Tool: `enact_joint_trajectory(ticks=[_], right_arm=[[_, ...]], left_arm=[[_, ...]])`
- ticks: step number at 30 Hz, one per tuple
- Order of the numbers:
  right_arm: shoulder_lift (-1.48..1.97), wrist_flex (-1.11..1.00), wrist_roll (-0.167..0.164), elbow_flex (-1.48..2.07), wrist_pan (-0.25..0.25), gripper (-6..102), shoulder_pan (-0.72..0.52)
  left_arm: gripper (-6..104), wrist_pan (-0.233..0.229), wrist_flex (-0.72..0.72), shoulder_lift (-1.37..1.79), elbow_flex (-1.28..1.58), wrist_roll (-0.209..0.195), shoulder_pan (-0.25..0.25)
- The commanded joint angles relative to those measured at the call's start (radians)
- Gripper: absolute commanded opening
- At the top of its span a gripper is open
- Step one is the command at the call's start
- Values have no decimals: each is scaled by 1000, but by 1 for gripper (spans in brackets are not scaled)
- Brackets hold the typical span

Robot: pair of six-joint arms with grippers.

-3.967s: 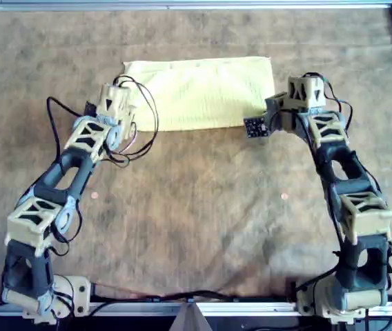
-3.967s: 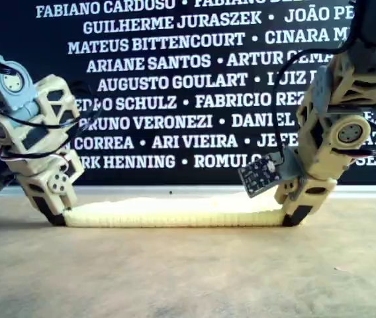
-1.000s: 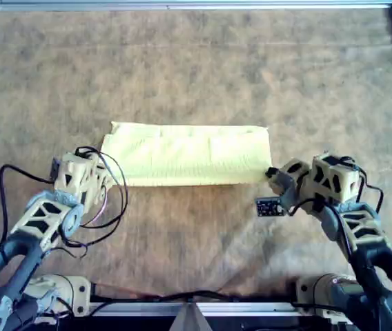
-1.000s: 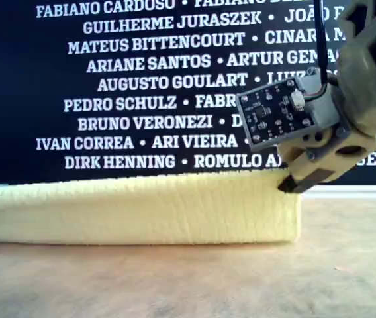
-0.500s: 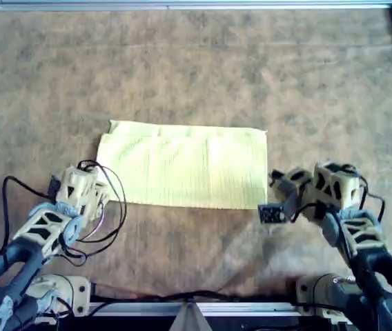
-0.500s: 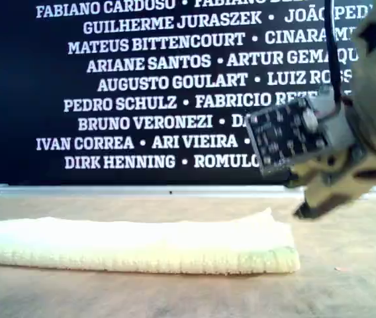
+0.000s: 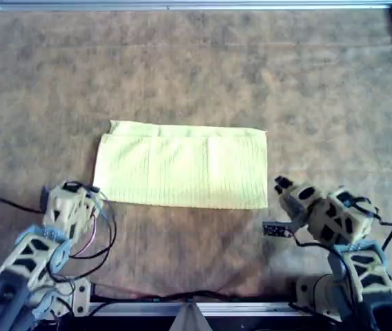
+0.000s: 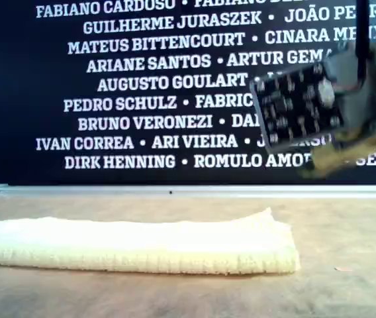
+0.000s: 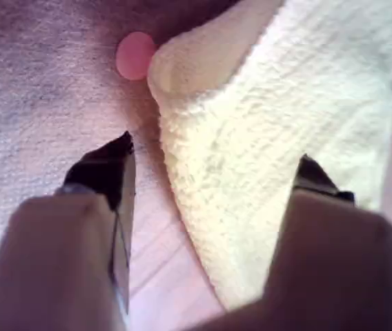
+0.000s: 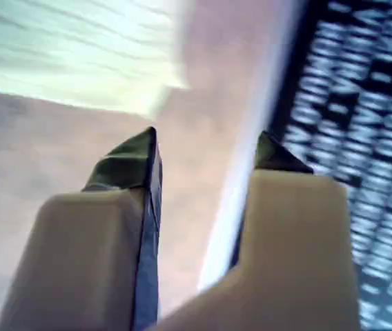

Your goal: Fold a cloth

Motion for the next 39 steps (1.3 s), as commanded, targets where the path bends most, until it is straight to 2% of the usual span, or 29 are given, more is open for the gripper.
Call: enact_joint_trajectory(ticks=[1, 6, 7, 11, 15, 23, 24, 27, 29, 34, 39], right_arm=[[101, -32, -3, 20, 2, 56, 2], [106, -31, -6, 20, -12, 56, 20], [104, -31, -6, 20, 2, 56, 20], [103, 20, -6, 12, 3, 56, 14], [100, 186, 0, -77, 5, 56, 12], [-2, 595, -11, -379, -8, 56, 21], [-52, 611, -17, -403, -9, 56, 21], [-244, 614, -80, -456, -14, 60, 23], [-365, 623, -110, -505, -14, 65, 23], [-569, 615, -120, -592, -15, 77, 23], [-667, 611, -120, -618, -15, 79, 23]], left_arm=[[82, -6, -23, 187, 51, 3, 21], [82, -8, -14, 393, 129, 3, 21], [82, -15, -12, 420, 129, 3, 21], [82, -71, -14, 480, 129, 3, 21], [82, -107, -14, 482, 129, 2, 21], [82, -109, -14, 482, 129, -9, 21], [82, -109, -14, 482, 129, -9, 21], [82, -109, -14, 482, 129, -8, 21], [82, -109, -14, 482, 129, -6, 21], [82, -109, -14, 480, 129, -3, 21], [82, -109, -14, 472, 129, -2, 21]])
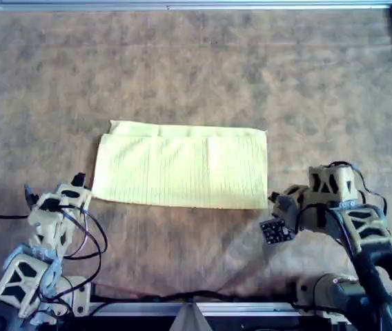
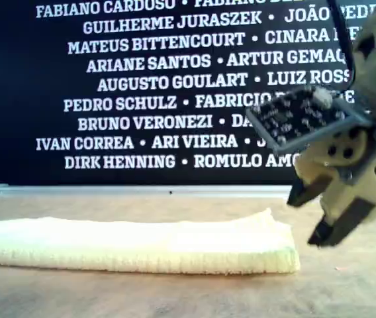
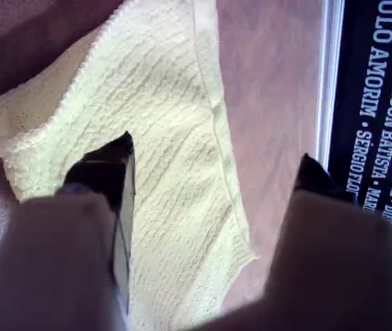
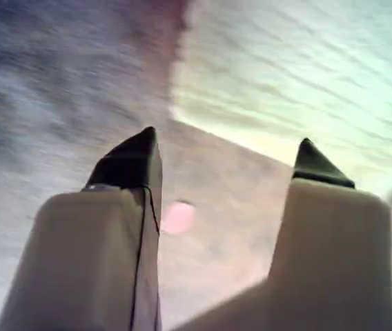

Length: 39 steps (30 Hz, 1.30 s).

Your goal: Fold a cloth

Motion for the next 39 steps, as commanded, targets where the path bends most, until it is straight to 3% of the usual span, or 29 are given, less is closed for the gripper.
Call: enact_joint_trajectory(ticks=[1, 11, 22, 39], right_arm=[[-35, 5, -5, -89, -8, 79, 8], [-149, -9, 11, -198, 9, 79, 186], [-383, -135, 11, -252, 11, 79, 176], [-399, -178, -2, -351, 12, 78, 175]], left_arm=[[82, -9, -14, 14, -17, 3, 21], [81, -9, -14, 12, -17, 3, 20], [81, -9, -14, 11, -15, 5, 20], [81, -9, -14, 11, -15, 5, 20]])
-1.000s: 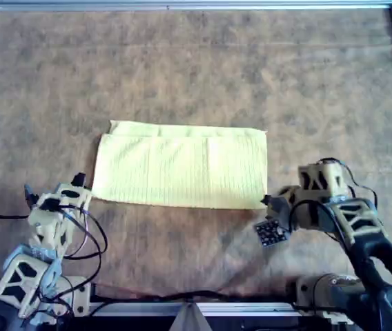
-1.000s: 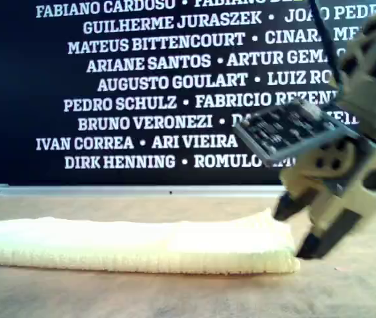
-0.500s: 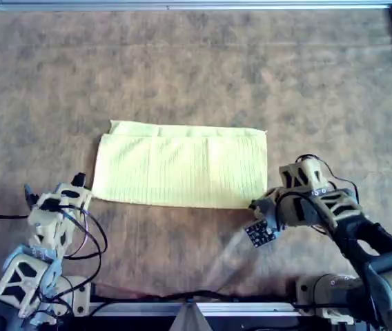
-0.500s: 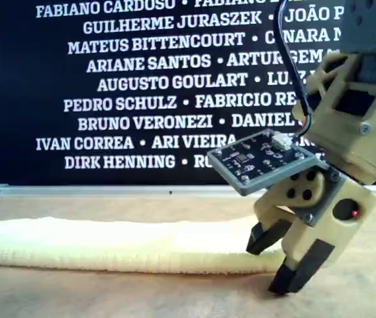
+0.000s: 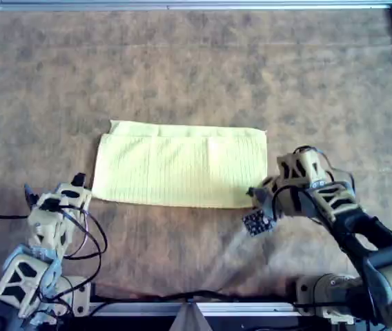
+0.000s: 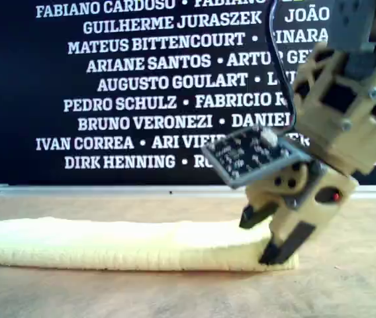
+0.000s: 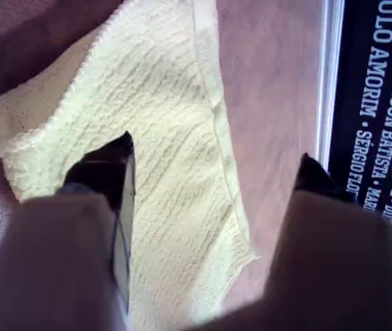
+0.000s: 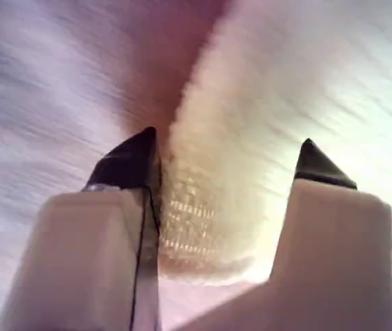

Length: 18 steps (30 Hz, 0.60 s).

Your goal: Fold a cloth

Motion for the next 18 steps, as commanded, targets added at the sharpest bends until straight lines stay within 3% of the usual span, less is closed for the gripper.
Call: enact_joint_trajectory(ticks=[1, 11, 14, 18], right_arm=[[-5, -48, -9, -80, -5, 78, -3], [-120, -48, -11, -137, -5, 75, 0], [-117, -48, -11, -135, -5, 61, -3], [-92, -48, 2, -135, -6, 30, -5]], left_arm=[[81, -9, -14, 11, -15, 5, 20], [81, -9, -14, 11, -15, 5, 20], [81, -9, -14, 11, -15, 5, 20], [81, -9, -14, 11, -15, 5, 20]])
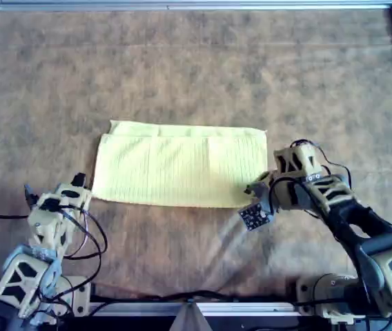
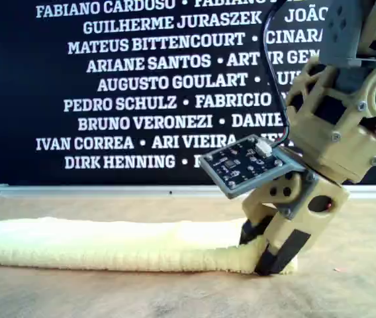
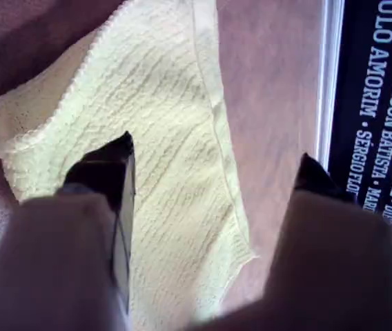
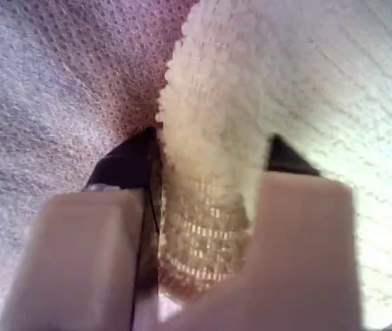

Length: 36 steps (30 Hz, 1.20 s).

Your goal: Fold a cloth

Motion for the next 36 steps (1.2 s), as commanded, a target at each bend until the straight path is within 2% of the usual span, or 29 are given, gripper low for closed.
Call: enact_joint_trajectory(ticks=[1, 4, 6, 10, 19, 22, 36], right_arm=[[37, -48, 9, -52, -12, 23, -8], [40, -49, 9, -57, -18, 1, -8], [40, -49, 11, -57, -11, -4, -8], [38, -49, 11, -57, -3, 1, -6], [26, -49, 11, -258, -17, 1, 14], [-15, -49, 11, -380, -2, 1, 64], [-500, -46, 11, -1071, 2, 1, 353]], left_arm=[[81, -9, -14, 11, -15, 5, 20], [81, -9, -14, 11, -15, 5, 20], [81, -9, -14, 11, -15, 5, 20], [81, -9, -14, 11, -15, 5, 20], [82, -9, -14, 11, -15, 5, 20], [82, -9, -14, 11, -15, 5, 20], [82, -6, -14, 23, -15, -6, 20]])
